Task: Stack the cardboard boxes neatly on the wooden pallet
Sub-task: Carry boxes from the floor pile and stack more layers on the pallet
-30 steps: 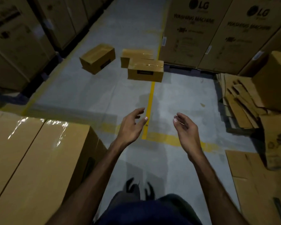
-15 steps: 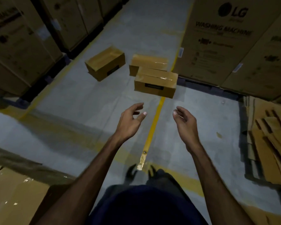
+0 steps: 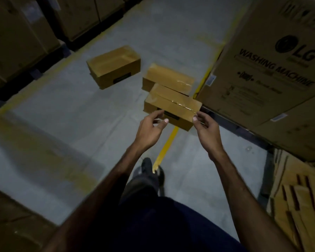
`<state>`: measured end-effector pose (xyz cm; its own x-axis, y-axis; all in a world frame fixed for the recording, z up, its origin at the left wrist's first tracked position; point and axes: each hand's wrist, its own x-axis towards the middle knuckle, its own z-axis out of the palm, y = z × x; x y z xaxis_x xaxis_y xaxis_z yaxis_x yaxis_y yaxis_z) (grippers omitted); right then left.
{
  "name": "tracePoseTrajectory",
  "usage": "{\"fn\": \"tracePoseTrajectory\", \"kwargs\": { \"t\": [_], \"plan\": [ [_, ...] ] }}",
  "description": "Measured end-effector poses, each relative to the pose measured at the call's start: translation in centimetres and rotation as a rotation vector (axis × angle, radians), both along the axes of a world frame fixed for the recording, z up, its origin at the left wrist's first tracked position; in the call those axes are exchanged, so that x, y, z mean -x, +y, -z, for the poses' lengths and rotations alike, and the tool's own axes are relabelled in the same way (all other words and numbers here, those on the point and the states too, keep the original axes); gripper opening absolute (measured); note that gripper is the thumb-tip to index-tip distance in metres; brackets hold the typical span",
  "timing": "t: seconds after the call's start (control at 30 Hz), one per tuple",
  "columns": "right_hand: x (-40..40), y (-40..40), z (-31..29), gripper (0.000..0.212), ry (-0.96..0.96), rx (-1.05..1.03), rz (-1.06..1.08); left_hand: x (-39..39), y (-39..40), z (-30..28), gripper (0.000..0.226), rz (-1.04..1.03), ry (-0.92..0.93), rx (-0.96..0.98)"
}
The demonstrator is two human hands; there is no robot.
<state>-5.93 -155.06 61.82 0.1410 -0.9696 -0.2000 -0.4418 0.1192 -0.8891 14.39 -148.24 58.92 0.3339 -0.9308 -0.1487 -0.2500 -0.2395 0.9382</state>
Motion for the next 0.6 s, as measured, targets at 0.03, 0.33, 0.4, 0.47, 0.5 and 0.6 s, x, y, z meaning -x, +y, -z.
{"fn": "tracePoseTrajectory", "kwargs": {
  "t": [0.03,0.33,0.4,0.47,0.5,0.6],
  "plan": [
    [-0.1,-1.8,0.1,0.043,0.016,-0.003,0.004,-0.2,-2.4,0.5,0.048,0.012,-0.003,-0.006],
    [-0.9,-22.9,0.6,0.042,0.104,-0.07,0.03,-1.7,-24.6,3.5,0.052,0.053,0.095,-0.106],
    [-1.1,-27.4,1.7,0.042,0.119,-0.076,-0.004,-1.9,-27.8,4.8,0.052,0.028,0.108,-0.137],
    [-1.2,-32.1,3.3,0.042,0.136,-0.098,-0.064,-2.1,-30.6,6.6,0.051,-0.027,0.108,-0.18],
    [-1.1,-34.3,4.3,0.043,0.156,-0.11,-0.1,-2.1,-31.6,7.4,0.052,-0.061,0.099,-0.198],
    [-1.2,-41.4,7.8,0.043,0.228,-0.135,-0.239,-1.9,-34.6,10.3,0.054,-0.174,0.061,-0.268]
  ]
}}
